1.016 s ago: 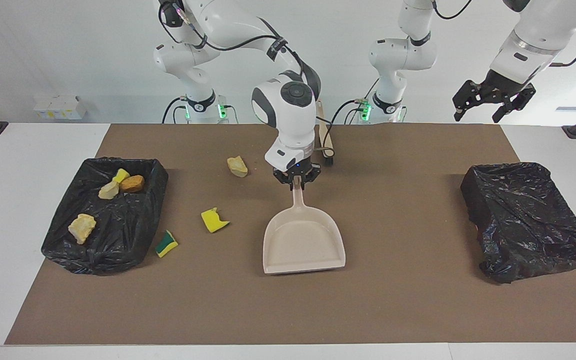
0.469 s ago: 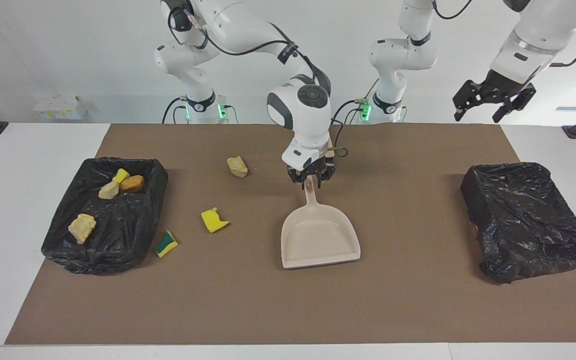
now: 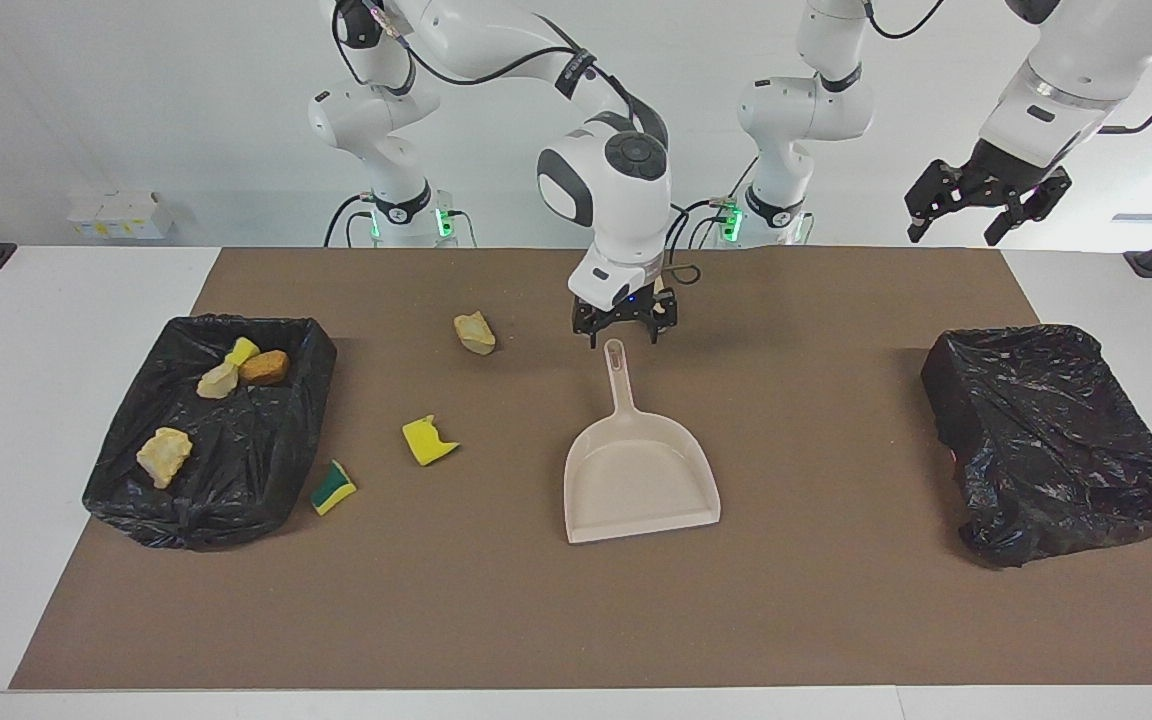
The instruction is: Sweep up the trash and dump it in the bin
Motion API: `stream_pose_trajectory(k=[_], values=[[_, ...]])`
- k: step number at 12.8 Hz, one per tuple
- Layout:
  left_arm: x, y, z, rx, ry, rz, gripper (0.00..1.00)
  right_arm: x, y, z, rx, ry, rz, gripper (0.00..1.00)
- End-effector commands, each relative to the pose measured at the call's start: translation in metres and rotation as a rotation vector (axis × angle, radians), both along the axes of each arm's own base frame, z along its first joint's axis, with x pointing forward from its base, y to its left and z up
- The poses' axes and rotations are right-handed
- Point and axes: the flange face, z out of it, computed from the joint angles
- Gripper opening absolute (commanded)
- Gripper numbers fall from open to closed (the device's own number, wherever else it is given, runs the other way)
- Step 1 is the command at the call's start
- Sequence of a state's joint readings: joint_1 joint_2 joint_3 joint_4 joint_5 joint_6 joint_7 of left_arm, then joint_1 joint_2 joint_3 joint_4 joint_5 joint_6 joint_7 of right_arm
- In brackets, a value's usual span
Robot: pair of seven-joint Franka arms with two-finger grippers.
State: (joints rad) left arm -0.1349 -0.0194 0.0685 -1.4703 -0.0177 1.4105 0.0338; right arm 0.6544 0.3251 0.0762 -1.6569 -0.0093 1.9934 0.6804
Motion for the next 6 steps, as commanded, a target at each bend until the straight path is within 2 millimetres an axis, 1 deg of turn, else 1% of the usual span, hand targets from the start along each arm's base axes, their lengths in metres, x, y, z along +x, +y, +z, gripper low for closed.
stream_pose_trajectory(k=[1, 2, 3, 4, 5, 6], values=[[-0.004, 0.001, 0.004, 0.011, -0.004, -0.004, 1.0, -0.045, 0.015, 0.002, -0.003, 0.024, -0.021, 1.0], [-0.004, -0.007, 0.004, 0.011, -0.003, -0.02, 1.0, -0.059, 0.017, 0.001, -0.01, 0.027, -0.023, 1.0], [-0.005, -0.009, 0.005, 0.011, -0.008, -0.024, 1.0, -0.078, 0.022, 0.0, -0.018, 0.032, -0.019, 1.0], [-0.005, -0.008, 0.005, 0.012, -0.008, -0.018, 1.0, -0.092, 0.025, -0.002, -0.015, 0.031, -0.029, 1.0], [-0.004, -0.005, 0.005, 0.013, -0.008, -0.01, 1.0, -0.112, 0.028, -0.004, 0.004, 0.025, -0.027, 1.0], [-0.006, -0.009, 0.004, 0.012, 0.0, -0.015, 1.0, -0.133, 0.03, -0.008, 0.003, 0.023, -0.007, 1.0]])
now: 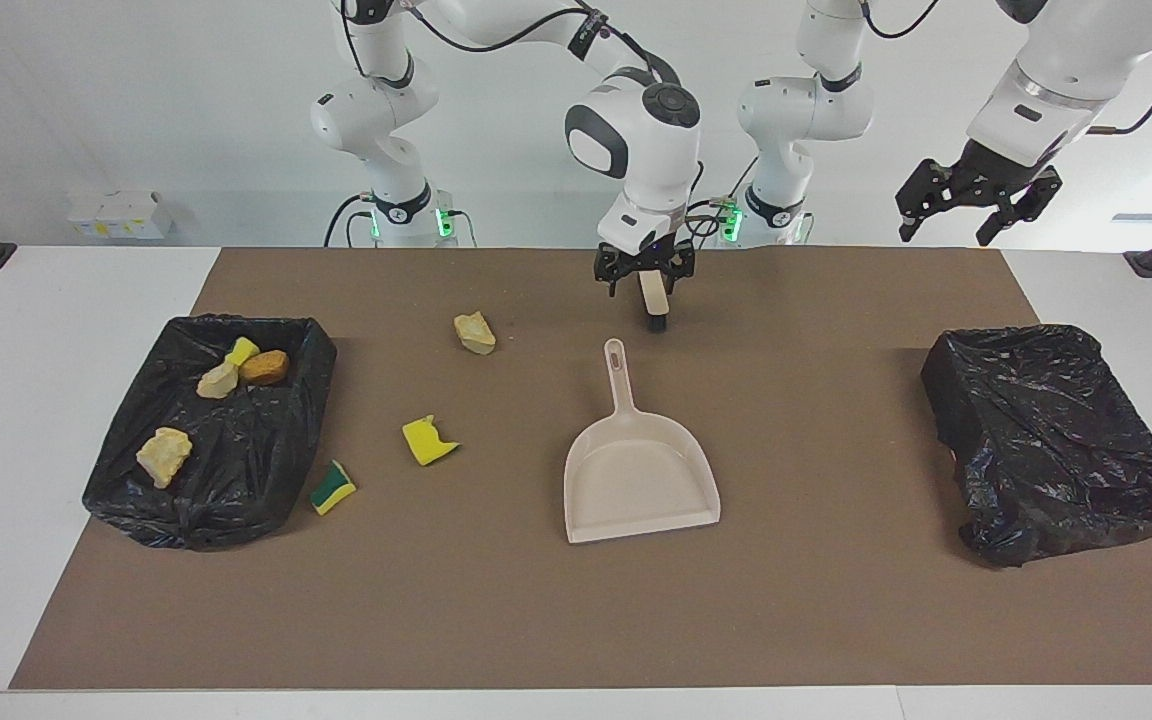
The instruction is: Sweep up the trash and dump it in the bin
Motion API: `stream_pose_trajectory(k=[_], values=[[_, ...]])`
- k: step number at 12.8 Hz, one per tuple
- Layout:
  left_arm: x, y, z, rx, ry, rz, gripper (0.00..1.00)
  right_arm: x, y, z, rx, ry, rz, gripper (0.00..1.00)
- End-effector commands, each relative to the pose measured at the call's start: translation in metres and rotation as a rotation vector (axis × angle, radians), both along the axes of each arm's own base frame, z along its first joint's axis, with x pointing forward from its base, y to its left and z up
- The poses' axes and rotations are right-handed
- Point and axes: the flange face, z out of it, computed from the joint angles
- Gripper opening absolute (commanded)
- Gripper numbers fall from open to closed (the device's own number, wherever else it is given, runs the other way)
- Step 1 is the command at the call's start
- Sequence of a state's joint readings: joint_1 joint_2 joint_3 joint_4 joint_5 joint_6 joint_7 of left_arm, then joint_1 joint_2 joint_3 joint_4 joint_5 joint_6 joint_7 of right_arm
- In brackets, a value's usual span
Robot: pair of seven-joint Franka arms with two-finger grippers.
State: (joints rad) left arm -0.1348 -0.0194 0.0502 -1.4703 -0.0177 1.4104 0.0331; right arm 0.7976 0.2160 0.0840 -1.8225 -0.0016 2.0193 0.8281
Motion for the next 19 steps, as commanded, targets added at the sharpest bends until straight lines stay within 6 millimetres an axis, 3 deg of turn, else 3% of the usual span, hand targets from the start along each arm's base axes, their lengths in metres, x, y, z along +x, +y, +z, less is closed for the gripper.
stream_pose_trajectory(k=[1, 5, 7, 10, 14, 19], values=[[-0.007, -0.003, 0.005, 0.011, -0.003, -0.002, 1.0, -0.052, -0.007, -0.008, 0.015, 0.008, -0.004, 1.0], [-0.016, -0.009, -0.002, 0.011, 0.006, -0.018, 1.0, -0.119, 0.012, -0.044, -0.003, 0.014, -0.029, 1.0], [-0.017, -0.024, -0.003, 0.012, -0.005, -0.045, 1.0, -0.152, 0.013, -0.06, 0.006, 0.005, -0.021, 1.0], [-0.011, -0.05, -0.02, 0.011, -0.04, -0.067, 1.0, -0.187, 0.001, -0.066, 0.001, 0.001, 0.023, 1.0], [-0.008, -0.104, -0.058, 0.008, -0.073, -0.04, 1.0, -0.196, 0.002, -0.066, 0.02, 0.035, -0.015, 1.0], [-0.019, -0.169, -0.111, -0.003, -0.101, -0.057, 1.0, -0.197, 0.012, -0.071, 0.064, 0.046, -0.039, 0.84]])
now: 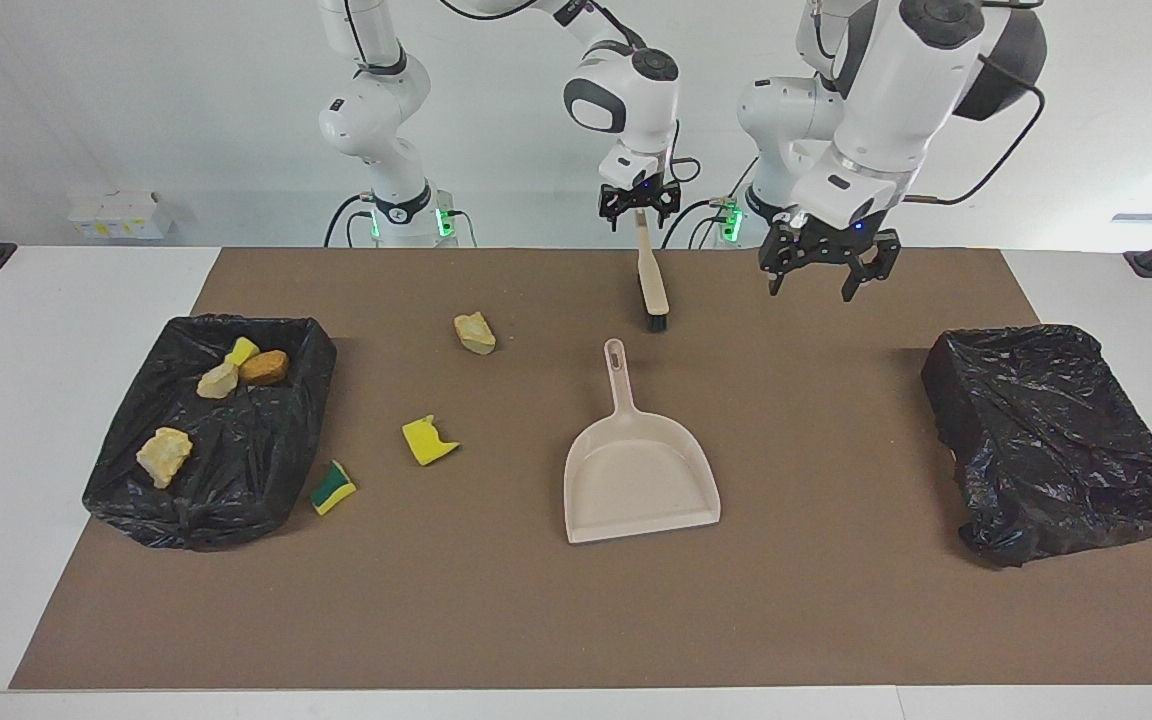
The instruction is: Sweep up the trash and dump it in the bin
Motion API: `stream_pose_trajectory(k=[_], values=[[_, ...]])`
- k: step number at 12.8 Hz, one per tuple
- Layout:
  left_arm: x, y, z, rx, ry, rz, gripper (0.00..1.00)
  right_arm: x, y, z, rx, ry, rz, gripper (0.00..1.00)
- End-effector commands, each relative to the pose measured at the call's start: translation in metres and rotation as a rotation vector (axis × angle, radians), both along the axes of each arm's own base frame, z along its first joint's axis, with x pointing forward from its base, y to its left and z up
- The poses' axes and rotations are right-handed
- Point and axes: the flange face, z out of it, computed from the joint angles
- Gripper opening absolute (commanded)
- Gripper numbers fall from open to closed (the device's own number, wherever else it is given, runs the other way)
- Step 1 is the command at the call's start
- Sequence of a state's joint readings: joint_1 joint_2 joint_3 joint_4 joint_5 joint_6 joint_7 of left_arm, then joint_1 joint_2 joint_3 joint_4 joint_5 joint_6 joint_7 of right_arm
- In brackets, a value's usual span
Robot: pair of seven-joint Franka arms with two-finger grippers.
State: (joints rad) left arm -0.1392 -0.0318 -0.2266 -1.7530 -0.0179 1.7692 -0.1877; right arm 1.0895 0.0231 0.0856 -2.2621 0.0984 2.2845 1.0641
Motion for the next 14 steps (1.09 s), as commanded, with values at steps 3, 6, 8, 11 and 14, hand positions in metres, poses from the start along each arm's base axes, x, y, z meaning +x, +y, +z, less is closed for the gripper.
stream_pose_trajectory(k=[3, 6, 8, 11, 14], values=[[-0.015, -0.056, -0.051, -0.013, -0.032, 0.022, 1.0, -0.005, 0.01, -0.021, 0.027, 0.001, -0.017, 0.74], [-0.011, -0.097, -0.093, -0.047, -0.011, 0.051, 1.0, -0.005, 0.01, -0.022, 0.025, 0.002, -0.014, 0.58], [-0.011, -0.128, -0.131, -0.042, -0.005, 0.081, 1.0, -0.006, 0.009, -0.021, 0.014, 0.007, -0.012, 0.53], [-0.008, -0.153, -0.169, -0.034, -0.033, 0.117, 1.0, -0.004, 0.009, -0.018, 0.013, 0.008, -0.015, 0.53], [0.0, -0.163, -0.196, -0.048, -0.064, 0.173, 1.0, -0.003, 0.009, -0.014, -0.002, 0.017, -0.016, 0.45]])
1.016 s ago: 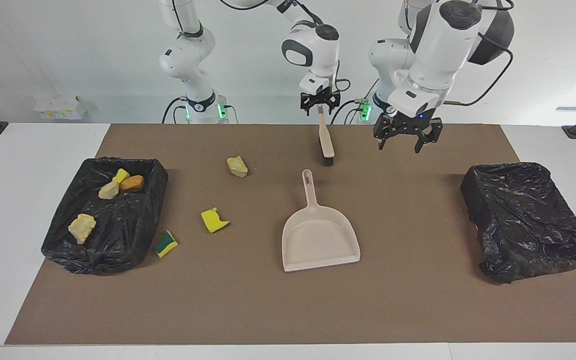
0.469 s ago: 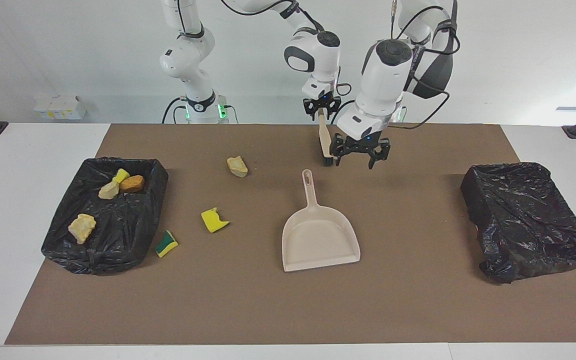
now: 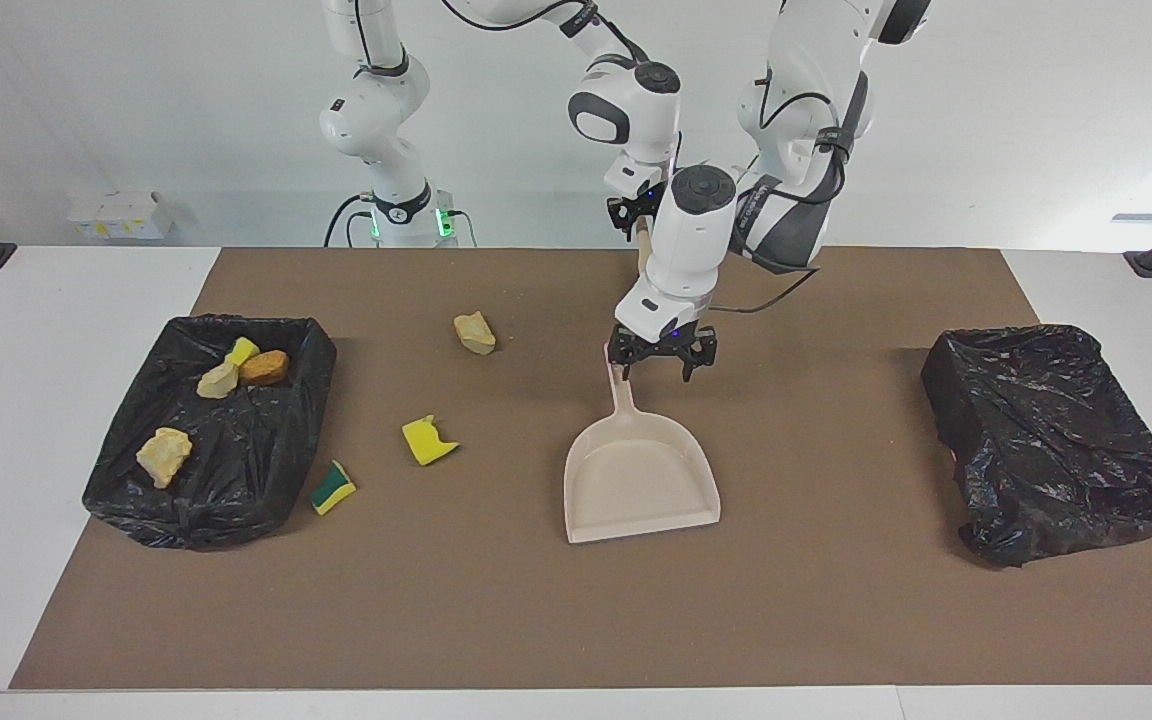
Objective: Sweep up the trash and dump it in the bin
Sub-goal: 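Grasp the dustpan handle with the left gripper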
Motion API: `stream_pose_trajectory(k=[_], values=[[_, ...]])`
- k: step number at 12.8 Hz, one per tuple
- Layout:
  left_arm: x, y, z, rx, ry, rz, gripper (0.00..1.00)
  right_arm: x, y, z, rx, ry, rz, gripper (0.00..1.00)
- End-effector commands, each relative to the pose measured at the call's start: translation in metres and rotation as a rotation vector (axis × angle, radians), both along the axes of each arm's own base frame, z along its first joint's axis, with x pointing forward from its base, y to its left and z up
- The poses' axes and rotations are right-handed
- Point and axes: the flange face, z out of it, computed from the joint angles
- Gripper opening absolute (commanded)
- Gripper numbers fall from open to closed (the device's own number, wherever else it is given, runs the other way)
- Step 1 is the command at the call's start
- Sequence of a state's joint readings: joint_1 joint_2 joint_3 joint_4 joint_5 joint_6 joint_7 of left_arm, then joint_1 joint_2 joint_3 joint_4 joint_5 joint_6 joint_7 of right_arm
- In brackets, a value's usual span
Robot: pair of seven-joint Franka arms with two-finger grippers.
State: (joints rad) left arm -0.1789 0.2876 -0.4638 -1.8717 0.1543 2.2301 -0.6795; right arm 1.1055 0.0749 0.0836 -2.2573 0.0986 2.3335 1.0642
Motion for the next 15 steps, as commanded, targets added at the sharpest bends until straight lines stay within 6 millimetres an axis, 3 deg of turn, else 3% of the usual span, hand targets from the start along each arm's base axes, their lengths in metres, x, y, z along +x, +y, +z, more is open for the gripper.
stream_pose_trajectory(k=[1, 3, 4, 7, 9, 12, 15], values=[[0.002, -0.01, -0.012, -0.005, -0.029, 0.025, 1.0, 0.001, 0.0, 0.008, -0.005, 0.016, -0.031, 0.39], [0.004, -0.012, -0.015, -0.016, -0.033, 0.024, 1.0, 0.0, -0.001, 0.01, -0.013, 0.021, -0.034, 0.14], [0.0, -0.019, -0.019, -0.018, -0.024, 0.012, 1.0, 0.003, -0.003, 0.022, -0.025, 0.027, -0.037, 0.0], [0.0, -0.027, -0.027, -0.046, -0.033, 0.002, 1.0, 0.007, -0.023, 0.038, -0.096, 0.057, -0.056, 0.0], [-0.002, -0.03, -0.026, -0.047, -0.033, -0.007, 1.0, 0.033, -0.047, 0.063, -0.091, 0.056, -0.092, 0.0], [-0.005, -0.032, -0.028, -0.047, -0.025, -0.011, 0.98, 0.072, -0.103, 0.101, -0.143, 0.089, -0.138, 0.0], [-0.007, -0.032, -0.03, -0.042, -0.016, -0.006, 0.94, 0.111, -0.157, 0.116, -0.173, 0.129, -0.164, 0.0]])
